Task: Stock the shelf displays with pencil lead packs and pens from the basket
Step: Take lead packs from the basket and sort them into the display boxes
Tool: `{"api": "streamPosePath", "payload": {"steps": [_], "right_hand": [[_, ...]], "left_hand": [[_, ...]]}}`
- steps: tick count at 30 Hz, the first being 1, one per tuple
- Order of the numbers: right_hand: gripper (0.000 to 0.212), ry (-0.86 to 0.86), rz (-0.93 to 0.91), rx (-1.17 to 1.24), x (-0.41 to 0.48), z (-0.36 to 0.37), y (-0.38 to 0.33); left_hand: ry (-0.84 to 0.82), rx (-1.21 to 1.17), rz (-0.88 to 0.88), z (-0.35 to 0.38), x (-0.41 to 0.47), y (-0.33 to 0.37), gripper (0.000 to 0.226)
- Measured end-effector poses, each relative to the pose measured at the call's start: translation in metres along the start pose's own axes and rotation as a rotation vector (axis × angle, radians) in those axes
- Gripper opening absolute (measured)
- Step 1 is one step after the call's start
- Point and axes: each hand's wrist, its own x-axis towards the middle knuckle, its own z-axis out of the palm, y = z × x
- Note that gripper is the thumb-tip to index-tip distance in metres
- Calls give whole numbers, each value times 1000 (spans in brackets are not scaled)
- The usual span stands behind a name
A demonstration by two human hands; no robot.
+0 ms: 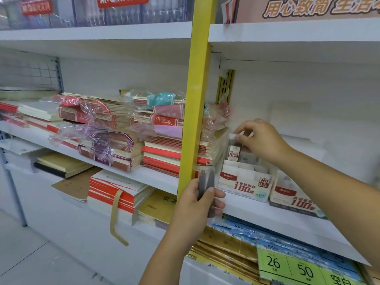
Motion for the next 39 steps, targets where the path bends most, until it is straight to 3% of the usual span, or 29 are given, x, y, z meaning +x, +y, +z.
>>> {"api": "streamPosePath", "payload": {"steps": [6,9,13,16,20,23,25,29,34,37,39], "right_hand": [[28,29,0,-155,-12,2,0],[25,52,-58,37,-40,-9,-11],[20,-198,-118,286,-84,-16,-32],[19,-281,-90,401,-97,-15,-34],[26,-201,72,605,-101,-19,-27],[31,-210,195,775,-102,-26,-22],[18,-253,167,773,-107,-26,-21],[29,-234,184,803,-114,-21,-23],[25,-139,199,780,-111,-20,-20],[21,-53,223,771,-109,-24,-11],[21,-95,249,753,-108,-28,-5]], "left_hand": [[32,-7,53,-2,-2,4,18],[2,-2,90,0,-4,5,24],[-22,64,150,10,-5,4,29],[-43,174,167,16,-7,2,24],[-154,184,110,19,-13,2,32],[-97,238,203,24,-14,2,37],[-13,221,269,27,-13,2,44],[53,200,313,31,-9,0,50],[51,231,257,31,-5,-4,49],[35,75,147,22,-1,-4,37],[55,-74,113,15,2,-3,28]]}}
